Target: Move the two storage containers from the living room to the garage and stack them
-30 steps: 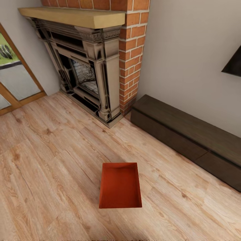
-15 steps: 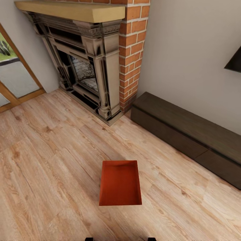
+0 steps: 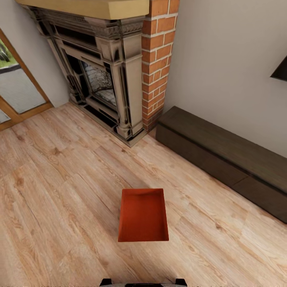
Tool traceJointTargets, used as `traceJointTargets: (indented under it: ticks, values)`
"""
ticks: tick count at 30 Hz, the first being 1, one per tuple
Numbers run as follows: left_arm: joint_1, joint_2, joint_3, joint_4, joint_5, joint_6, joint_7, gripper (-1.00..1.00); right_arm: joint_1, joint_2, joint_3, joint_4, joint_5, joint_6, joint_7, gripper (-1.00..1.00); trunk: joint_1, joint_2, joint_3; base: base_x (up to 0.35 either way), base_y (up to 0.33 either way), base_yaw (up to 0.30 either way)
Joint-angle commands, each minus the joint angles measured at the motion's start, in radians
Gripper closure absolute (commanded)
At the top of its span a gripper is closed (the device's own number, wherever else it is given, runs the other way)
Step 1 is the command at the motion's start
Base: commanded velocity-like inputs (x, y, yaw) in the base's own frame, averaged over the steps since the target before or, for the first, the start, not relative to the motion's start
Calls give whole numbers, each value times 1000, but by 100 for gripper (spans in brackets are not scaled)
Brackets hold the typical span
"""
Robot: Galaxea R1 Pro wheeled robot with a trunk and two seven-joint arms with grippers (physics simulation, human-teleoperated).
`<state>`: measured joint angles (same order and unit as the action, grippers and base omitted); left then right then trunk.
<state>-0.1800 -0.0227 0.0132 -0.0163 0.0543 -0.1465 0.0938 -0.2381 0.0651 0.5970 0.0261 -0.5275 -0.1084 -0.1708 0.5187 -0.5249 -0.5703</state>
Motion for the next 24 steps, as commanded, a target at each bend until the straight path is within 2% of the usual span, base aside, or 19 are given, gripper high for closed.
traceJointTargets:
  ticks: [1, 24]
  values:
    - [-1, 0, 1, 1, 6, -4, 1, -100, 0, 1, 8, 3, -9, -5, -1, -100, 0, -1, -3, 0, 0, 0]
    - [0, 0, 1, 1, 6, -4, 1, -100, 0, 0, 8, 3, -9, -5, -1, -100, 0, -1, -38, 0, 0, 0]
